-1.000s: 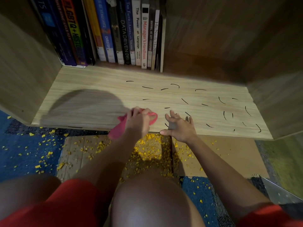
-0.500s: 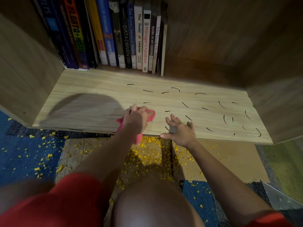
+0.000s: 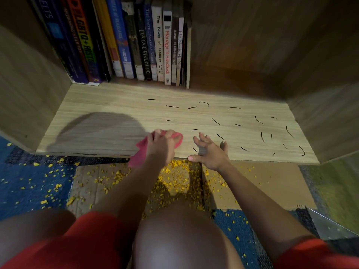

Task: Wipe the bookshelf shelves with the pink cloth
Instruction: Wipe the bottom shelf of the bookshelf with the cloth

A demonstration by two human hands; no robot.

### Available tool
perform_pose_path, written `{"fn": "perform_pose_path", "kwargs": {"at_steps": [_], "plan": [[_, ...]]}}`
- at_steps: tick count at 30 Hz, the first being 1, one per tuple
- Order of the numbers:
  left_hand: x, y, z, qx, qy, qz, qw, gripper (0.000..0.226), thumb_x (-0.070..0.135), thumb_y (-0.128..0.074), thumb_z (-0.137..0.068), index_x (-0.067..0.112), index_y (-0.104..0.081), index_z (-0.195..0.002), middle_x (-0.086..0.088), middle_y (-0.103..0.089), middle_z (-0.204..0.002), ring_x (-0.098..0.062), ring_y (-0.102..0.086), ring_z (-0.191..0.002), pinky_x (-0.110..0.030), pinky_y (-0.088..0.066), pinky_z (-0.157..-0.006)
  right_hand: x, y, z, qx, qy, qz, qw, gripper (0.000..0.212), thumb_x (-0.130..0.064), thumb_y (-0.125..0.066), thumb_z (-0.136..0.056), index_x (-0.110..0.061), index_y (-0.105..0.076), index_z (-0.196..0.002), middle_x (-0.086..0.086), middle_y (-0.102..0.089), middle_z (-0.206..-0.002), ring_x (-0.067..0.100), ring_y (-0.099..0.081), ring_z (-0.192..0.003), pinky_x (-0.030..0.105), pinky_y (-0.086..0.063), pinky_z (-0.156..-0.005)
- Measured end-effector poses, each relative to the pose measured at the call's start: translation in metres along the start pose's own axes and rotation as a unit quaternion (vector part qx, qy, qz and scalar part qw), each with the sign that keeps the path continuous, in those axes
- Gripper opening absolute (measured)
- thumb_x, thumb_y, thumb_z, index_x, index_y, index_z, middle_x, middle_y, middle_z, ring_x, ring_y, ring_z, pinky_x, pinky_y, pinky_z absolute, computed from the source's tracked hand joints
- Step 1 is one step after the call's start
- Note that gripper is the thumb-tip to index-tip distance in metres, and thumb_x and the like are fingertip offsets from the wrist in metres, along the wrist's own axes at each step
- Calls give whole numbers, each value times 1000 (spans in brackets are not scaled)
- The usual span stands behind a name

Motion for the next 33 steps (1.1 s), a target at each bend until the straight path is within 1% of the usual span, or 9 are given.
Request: {"fn": "perform_pose_path", "kwargs": {"at_steps": [4,8,10,15,21,25,28,30,33], "plan": [[20,-5,11,-6,-105,0,994,59,11,-45,-93,40,-33,-142,15,-29,-147,-22,-30,-124,-37,-26,-105,0,7,4,1,9,28,1000,75,-52,-59,-84,-31,-25,-147,-10,-8,-158,10,-9,-145,50,6,-113],[-25,-3,0,-20,22,19,999,50,6,-43,-90,20,-45,-138,10,-31,-147,-24,-28,-127,-39,-23,-107,18,26,12,29,18,65,997,67,-50,-59,-85,-32,-31,-144,-12,-17,-156,13,-21,-142,49,8,-114],[-18,-3,4,-20,42,34,998,57,4,-44,-90,26,-39,-142,8,-30,-148,-26,-27,-128,-42,-23,-106,25,24,11,12,19,79,997,66,-53,-57,-85,-31,-32,-143,-9,-17,-156,16,-18,-144,50,7,-113],[51,-10,13,0,-114,24,993,59,10,-45,-91,40,-36,-141,13,-32,-145,-23,-28,-125,-39,-27,-103,26,21,6,0,15,81,997,67,-54,-57,-85,-32,-34,-143,-8,-16,-156,24,-19,-143,54,6,-112],[34,-2,-6,19,-35,16,999,57,7,-46,-89,36,-41,-139,11,-37,-141,-24,-32,-120,-39,-29,-101,28,17,4,10,8,56,998,65,-50,-59,-86,-31,-33,-143,-9,-16,-155,18,-19,-143,55,7,-111],[74,-10,12,8,-173,7,985,53,11,-44,-92,39,-42,-138,17,-35,-142,-20,-30,-123,-35,-28,-98,30,14,6,11,3,25,1000,64,-45,-60,-87,-31,-32,-143,-10,-14,-155,12,-14,-144,54,8,-111],[23,-3,-11,14,-44,59,997,49,8,-46,-90,31,-50,-133,10,-39,-141,-22,-32,-123,-36,-27,-101,32,13,7,7,3,13,1000,65,-43,-58,-88,-31,-29,-146,-10,-11,-157,10,-8,-144,51,10,-111],[3,1,-13,0,13,37,999,50,4,-46,-88,23,-50,-134,8,-37,-143,-24,-31,-124,-38,-26,-103,33,13,6,8,3,8,1000,65,-43,-59,-88,-30,-30,-145,-10,-11,-157,9,-9,-144,50,11,-111],[41,1,7,8,-87,22,996,57,4,-43,-91,34,-42,-140,12,-33,-146,-24,-29,-126,-40,-27,-103,33,12,7,12,3,1,1000,65,-43,-60,-87,-30,-31,-145,-10,-12,-157,9,-10,-144,50,10,-112]]}}
Point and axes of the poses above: each hand's wrist, its own z-axis away from the middle knuckle, its own y-axis out of the back of the hand, x = y × z, the point moved 10 cm from there along -z, towards the middle knuckle
